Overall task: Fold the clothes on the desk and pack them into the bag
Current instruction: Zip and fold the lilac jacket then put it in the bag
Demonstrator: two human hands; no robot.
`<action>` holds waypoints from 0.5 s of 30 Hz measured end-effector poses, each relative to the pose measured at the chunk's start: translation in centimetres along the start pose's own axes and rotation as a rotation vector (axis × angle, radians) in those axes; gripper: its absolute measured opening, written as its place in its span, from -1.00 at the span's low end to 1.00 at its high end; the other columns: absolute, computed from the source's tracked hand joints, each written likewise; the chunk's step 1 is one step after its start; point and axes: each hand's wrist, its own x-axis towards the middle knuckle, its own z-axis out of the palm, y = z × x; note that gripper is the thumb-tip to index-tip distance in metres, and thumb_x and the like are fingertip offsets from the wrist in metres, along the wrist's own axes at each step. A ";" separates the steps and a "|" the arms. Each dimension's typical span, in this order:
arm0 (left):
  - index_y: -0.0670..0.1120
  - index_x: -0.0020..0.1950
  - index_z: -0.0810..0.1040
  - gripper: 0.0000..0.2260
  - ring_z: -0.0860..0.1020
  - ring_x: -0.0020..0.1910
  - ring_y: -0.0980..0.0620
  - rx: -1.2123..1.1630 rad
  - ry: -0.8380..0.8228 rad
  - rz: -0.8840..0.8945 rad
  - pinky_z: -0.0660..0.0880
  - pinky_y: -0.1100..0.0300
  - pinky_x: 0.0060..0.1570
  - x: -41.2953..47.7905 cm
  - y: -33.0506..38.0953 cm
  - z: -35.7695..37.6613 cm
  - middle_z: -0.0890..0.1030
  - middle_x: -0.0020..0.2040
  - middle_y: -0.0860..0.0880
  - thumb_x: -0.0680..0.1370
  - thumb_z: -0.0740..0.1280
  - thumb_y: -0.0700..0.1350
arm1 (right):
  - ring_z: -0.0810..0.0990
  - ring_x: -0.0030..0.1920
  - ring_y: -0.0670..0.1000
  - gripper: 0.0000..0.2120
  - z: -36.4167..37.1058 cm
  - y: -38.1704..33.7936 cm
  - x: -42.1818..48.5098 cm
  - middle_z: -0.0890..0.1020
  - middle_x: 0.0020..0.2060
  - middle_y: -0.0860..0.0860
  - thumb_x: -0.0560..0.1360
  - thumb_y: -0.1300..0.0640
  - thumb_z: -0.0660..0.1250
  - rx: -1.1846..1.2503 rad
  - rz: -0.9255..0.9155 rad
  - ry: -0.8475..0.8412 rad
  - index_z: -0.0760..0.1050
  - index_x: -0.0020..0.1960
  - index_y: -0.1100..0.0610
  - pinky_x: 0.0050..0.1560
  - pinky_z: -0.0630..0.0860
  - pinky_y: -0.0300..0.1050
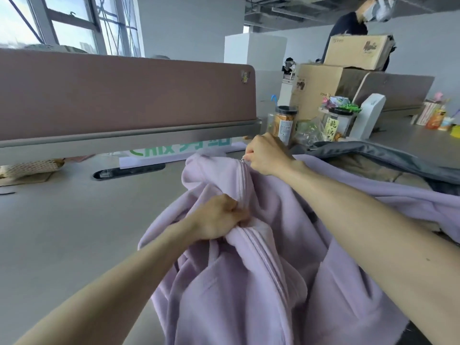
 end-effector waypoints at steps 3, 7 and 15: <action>-0.04 -0.49 0.30 -0.55 0.33 -0.44 0.17 -0.058 -0.071 -0.034 0.34 0.20 -0.24 -0.3 -2.3 0.4 0.34 -0.50 0.12 0.55 0.37 -0.02 | 0.61 -0.08 0.18 -0.80 2.0 0.2 2.2 0.71 -0.19 0.05 0.44 0.21 0.30 -0.078 0.009 -0.049 0.71 -0.15 0.10 -0.06 0.55 -0.03; -0.02 -0.46 0.21 -0.55 0.27 -0.44 0.12 -0.156 -0.150 -0.023 0.26 0.20 -0.36 -0.9 -3.7 0.0 0.26 -0.46 0.07 0.49 0.39 0.04 | 0.53 -0.16 0.17 -0.84 4.3 0.4 5.3 0.66 -0.23 0.05 0.39 0.19 0.28 -0.100 0.060 -0.036 0.65 -0.20 0.11 -0.12 0.42 -0.01; -0.02 -0.50 0.25 -0.50 0.25 -0.51 0.14 -0.314 -0.274 -0.001 0.22 0.29 -0.44 -0.5 -4.5 -0.7 0.26 -0.52 0.10 0.57 0.39 -0.12 | 0.62 -0.11 0.25 -0.87 7.1 2.8 11.2 0.68 -0.18 0.16 0.44 0.18 0.33 -0.020 0.156 0.094 0.67 -0.18 0.13 -0.25 0.40 -0.09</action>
